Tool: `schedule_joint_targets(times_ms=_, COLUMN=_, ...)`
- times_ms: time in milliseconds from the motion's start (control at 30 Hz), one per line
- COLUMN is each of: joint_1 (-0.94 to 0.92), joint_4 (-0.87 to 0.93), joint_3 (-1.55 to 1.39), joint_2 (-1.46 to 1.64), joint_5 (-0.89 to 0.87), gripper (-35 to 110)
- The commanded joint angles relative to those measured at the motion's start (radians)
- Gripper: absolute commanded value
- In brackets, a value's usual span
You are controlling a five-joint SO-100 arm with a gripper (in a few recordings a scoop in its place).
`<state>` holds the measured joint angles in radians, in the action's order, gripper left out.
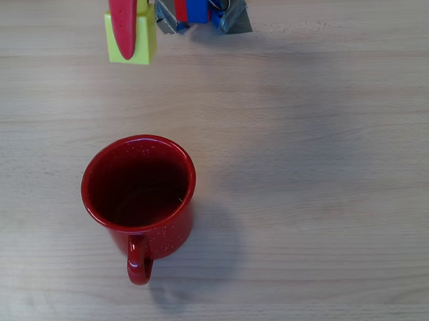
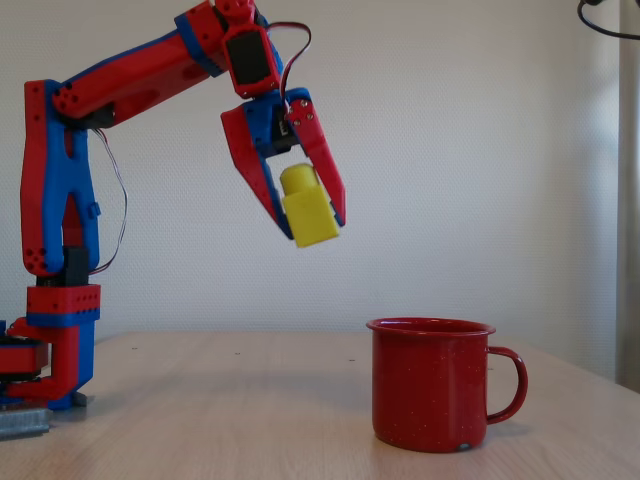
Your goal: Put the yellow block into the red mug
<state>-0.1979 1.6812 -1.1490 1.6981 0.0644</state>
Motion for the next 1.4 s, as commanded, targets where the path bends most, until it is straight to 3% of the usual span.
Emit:
schedule_joint_targets(times_ms=0, joint_1=0.015, joint_4=0.005, joint_3=0.104, joint_2=0.041, joint_5=-0.008, gripper=0)
schedule_joint_targets(times_ms=833, joint_1=0.066, joint_4=-0.003, joint_3=0.742, joint_2=-0.604, joint_5=-0.089, gripper=0)
schedule_joint_targets(times_ms=1300, joint_1=0.069, joint_4=-0.008, joint_3=0.881, joint_2=-0.819, joint_5=-0.08, gripper=0)
schedule_joint_targets(times_ms=1367, joint_1=0.069, joint_4=-0.012, joint_3=0.868, joint_2=-0.822, joint_5=-0.078, gripper=9)
